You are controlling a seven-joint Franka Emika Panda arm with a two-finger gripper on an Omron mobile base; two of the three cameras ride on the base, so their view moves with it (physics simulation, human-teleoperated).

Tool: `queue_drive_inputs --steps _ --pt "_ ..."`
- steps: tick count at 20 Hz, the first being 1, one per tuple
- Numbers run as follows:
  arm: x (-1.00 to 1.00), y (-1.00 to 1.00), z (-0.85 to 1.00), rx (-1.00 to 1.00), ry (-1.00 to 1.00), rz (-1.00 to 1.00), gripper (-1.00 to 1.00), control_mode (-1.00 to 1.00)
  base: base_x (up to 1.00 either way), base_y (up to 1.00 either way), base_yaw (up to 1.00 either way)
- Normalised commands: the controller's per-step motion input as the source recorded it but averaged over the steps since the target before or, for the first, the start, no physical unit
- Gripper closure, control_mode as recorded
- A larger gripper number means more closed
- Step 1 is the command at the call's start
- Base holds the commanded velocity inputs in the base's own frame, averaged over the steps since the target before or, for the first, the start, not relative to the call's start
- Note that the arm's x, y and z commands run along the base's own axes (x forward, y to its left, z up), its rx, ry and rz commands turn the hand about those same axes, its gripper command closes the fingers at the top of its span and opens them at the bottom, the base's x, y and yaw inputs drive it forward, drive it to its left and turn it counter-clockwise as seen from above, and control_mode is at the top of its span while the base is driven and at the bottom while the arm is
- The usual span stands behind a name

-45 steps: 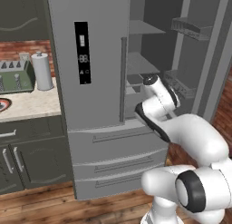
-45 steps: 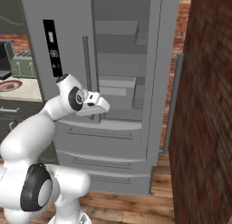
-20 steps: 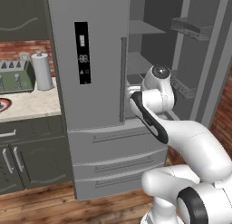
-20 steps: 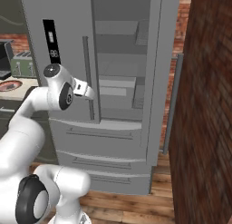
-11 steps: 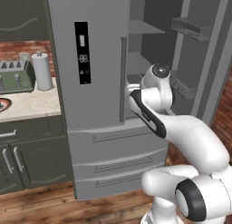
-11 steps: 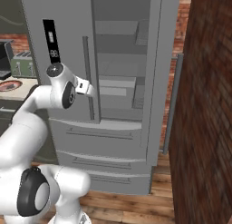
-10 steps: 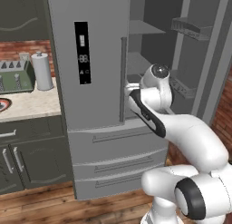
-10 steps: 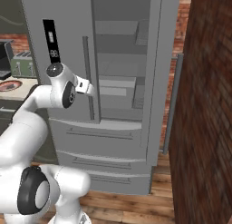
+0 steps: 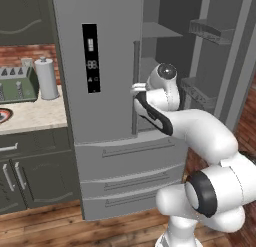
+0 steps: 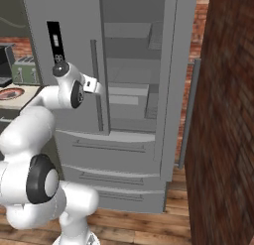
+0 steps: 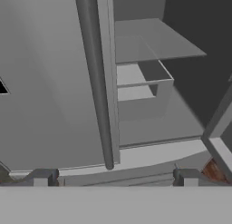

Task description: Place one of the steaks on the plate and the other in the bowl. Then place the bowl in the fridge.

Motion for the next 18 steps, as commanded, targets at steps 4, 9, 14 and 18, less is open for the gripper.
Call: queue_drive_inputs --steps 4,9,14,18 --pt "0.65 0.00 0.08 0.00 0.02 0.01 -1.00 -1.00 0.00 0.00 0.00" --pt "0.57 0.04 0.00 0.04 0.01 0.03 -1.00 -1.00 0.00 0.00 0.00" --pt "0.32 0.17 0.00 0.00 0.00 0.00 -1.00 -1.00 0.00 0.00 0.00" --pt "0.18 0.05 -0.03 0.00 -0.11 0.00 -1.00 -1.00 0.00 0.00 0.00"
